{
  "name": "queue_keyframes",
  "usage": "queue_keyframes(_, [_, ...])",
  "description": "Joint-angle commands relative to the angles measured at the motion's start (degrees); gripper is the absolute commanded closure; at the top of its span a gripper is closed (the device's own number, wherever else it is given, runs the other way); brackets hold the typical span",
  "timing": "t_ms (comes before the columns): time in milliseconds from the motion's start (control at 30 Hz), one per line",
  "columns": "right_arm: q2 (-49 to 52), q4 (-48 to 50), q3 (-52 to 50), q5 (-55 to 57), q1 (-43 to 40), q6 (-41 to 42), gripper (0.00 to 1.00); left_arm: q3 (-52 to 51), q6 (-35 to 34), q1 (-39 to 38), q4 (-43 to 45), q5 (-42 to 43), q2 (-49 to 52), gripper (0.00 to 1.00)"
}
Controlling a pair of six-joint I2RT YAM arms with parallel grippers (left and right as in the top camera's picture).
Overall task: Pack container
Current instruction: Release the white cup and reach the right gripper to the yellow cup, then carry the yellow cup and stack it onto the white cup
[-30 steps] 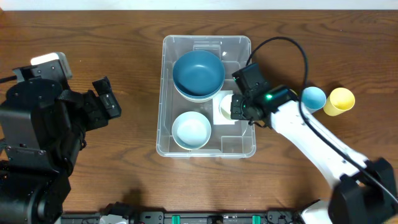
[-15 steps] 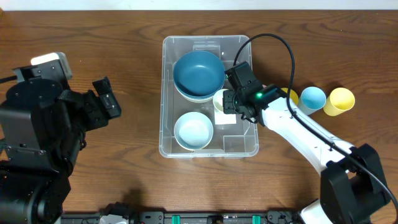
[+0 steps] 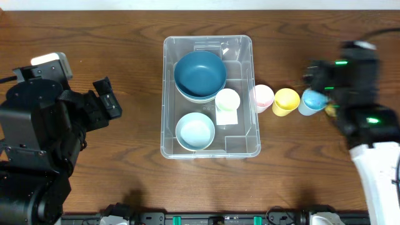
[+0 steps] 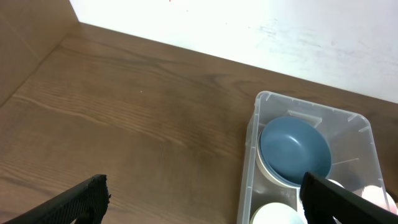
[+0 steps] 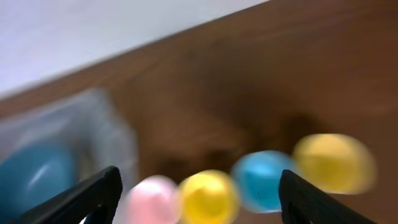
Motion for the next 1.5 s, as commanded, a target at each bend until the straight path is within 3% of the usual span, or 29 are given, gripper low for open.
queue_keyframes(0, [1.70,-1.75,-0.24,-2.43,-12.09,-0.37,0.18,-0.11,0.11,0.15,0.00,-0.70,-0.04,0.02])
queue_keyframes(133, [7.02,-2.34,-0.31,-10.08,-23.23,-0.33,0.18,-0.11,0.11,0.15,0.00,-0.70,-0.04,0.02])
queue_keyframes(233, [12.39,-2.38,-0.31,-13.90,-27.04,-0.35,0.18,-0.11,0.11,0.15,0.00,-0.70,-0.04,0.02])
queue_keyframes(533, [29.75,-3.02,-0.31,-16.04,-28.26,-0.37,0.15,-0.11,0.11,0.15,0.00,-0.70,-0.04,0.02])
queue_keyframes(767, [37.27,-1.84,-0.31,-17.38,-28.24,-2.51,0.13,-0.11,0.11,0.15,0.00,-0.70,-0.04,0.02])
queue_keyframes(833, [37.73,-1.88,-0.31,-17.46,-28.24,-2.54,0.21,-0.11,0.11,0.15,0.00,-0.70,-0.04,0.02])
queue_keyframes(900, [37.66,-1.86,-0.31,-17.27,-28.26,-2.51,0.45,-0.11,0.11,0.15,0.00,-0.70,-0.04,0.02])
queue_keyframes(967, [37.59,-1.86,-0.31,-17.25,-28.44,-2.49,0.60,-0.11,0.11,0.15,0.00,-0.70,-0.04,0.02])
queue_keyframes(1033, [37.38,-1.92,-0.31,-17.27,-28.70,-2.25,0.90,-0.11,0.11,0.15,0.00,-0.70,-0.04,0.02])
queue_keyframes(1067, [37.11,-1.95,-0.31,-17.22,-28.70,-2.27,0.95,-0.11,0.11,0.15,0.00,-0.70,-0.04,0.02])
queue_keyframes(1233, [30.21,-4.39,-0.13,-17.27,-28.04,-0.17,0.98,-0.11,0.11,0.15,0.00,-0.70,-0.04,0.02])
queue_keyframes(1467, [4.70,-5.84,2.23,-17.97,-20.24,-0.15,0.99,-0.11,0.11,0.15,0.00,-0.70,-0.04,0.02])
